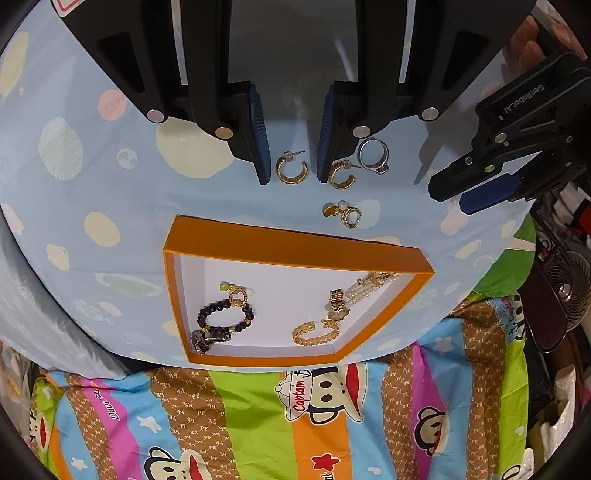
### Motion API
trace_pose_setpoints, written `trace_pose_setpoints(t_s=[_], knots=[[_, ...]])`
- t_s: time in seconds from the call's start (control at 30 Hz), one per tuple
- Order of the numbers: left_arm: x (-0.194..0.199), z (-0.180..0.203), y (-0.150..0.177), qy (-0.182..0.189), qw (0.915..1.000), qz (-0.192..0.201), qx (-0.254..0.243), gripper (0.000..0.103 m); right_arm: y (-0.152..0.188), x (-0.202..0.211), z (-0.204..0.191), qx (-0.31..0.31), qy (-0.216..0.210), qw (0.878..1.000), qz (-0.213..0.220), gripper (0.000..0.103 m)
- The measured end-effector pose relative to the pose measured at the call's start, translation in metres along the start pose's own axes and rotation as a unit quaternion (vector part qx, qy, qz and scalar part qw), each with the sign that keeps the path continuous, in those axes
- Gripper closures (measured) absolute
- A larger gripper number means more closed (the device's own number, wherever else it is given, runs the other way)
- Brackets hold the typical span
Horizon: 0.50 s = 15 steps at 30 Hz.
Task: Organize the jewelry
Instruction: 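Grasp a gold hoop earring with the right gripper while the left gripper grasps the silver ring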
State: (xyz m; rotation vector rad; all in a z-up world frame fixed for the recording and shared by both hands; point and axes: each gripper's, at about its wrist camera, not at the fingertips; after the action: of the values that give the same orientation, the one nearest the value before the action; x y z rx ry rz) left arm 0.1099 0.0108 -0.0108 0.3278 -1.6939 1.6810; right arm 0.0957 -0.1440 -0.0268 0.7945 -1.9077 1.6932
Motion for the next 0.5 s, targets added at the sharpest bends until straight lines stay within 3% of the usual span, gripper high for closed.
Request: trace_pose_setpoints(t_s=[0.07,0.2,0.3,0.5], knots=[[0.0,0.001,0.001,0.002,1.0,-0.002,-0.001,0.057,0.0,0.0,0.002,-0.002,0.0,1.0,0.0,0.087],[0.001,0.004,0.002,0.007,1.0,-0.003,-0.002,0.056,0.001,0.003,0.004,-0.006,0.002,1.0,0.004,0.087],[0.002,0.008,0.003,0.024,0.9997,-0.007,0.004,0.044,0.001,0.008,0.008,-0.01,0.008,1.0,0.014,0.087],[0.001,0.03,0.006,0.05,0.9986,-0.017,-0.008,0.044,0.0,0.015,0.019,-0.027,0.014,0.999,0.027,0.087]])
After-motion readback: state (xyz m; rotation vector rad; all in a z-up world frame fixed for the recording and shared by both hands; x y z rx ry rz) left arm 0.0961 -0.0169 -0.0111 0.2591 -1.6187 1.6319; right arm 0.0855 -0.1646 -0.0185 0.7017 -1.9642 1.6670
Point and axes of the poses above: each gripper's, at about its wrist camera, not at the fingertips, and x roughly against the way its jaws point, z to its right, y to its underside, and after that the axes turned 8 degrees about z, right-handed
